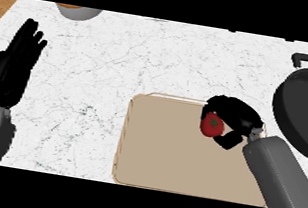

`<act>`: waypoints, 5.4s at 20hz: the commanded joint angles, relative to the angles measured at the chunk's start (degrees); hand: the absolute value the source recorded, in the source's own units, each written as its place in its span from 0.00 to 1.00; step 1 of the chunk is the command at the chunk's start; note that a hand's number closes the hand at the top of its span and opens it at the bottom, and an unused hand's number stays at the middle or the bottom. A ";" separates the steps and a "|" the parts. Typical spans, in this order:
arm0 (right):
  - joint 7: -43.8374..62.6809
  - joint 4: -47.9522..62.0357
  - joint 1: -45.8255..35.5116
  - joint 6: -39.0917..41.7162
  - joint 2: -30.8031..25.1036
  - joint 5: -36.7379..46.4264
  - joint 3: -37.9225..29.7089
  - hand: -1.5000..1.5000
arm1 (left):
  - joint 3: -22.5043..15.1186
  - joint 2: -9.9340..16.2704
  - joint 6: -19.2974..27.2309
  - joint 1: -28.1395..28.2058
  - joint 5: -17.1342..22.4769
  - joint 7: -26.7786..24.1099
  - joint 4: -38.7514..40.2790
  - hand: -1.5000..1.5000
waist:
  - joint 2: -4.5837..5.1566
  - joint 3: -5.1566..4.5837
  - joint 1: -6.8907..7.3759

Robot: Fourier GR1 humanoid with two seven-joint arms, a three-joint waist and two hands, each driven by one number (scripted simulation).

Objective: Pick the tomato from the tray and place it in the pot

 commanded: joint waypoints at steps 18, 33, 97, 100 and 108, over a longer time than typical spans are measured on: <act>33.14 -32.82 21.53 -2.19 17.02 3.41 3.47 1.00 | 1.65 -1.69 -0.17 0.34 -0.64 -1.97 2.42 0.50 | 0.35 0.44 -1.77; 43.11 -63.94 24.07 -19.15 15.91 7.28 -8.70 1.00 | 2.94 -0.32 -1.80 -0.55 -0.04 -1.61 2.81 0.50 | 0.72 0.50 -0.76; -19.79 43.69 -6.07 -9.36 -29.14 -38.56 -68.53 0.00 | 2.23 -2.68 -1.97 -0.31 -2.87 0.90 -1.95 0.50 | 1.13 0.65 0.61; -21.09 45.72 -3.31 -6.38 -31.35 -39.08 -68.10 0.00 | 2.05 -3.23 -2.45 -0.27 -2.66 0.05 -0.61 0.50 | 1.13 0.65 0.54; -26.01 48.62 2.60 0.29 -37.37 -40.46 -68.02 0.00 | 0.43 -4.54 -1.60 2.13 -4.19 0.54 -3.32 0.50 | 1.19 0.76 0.94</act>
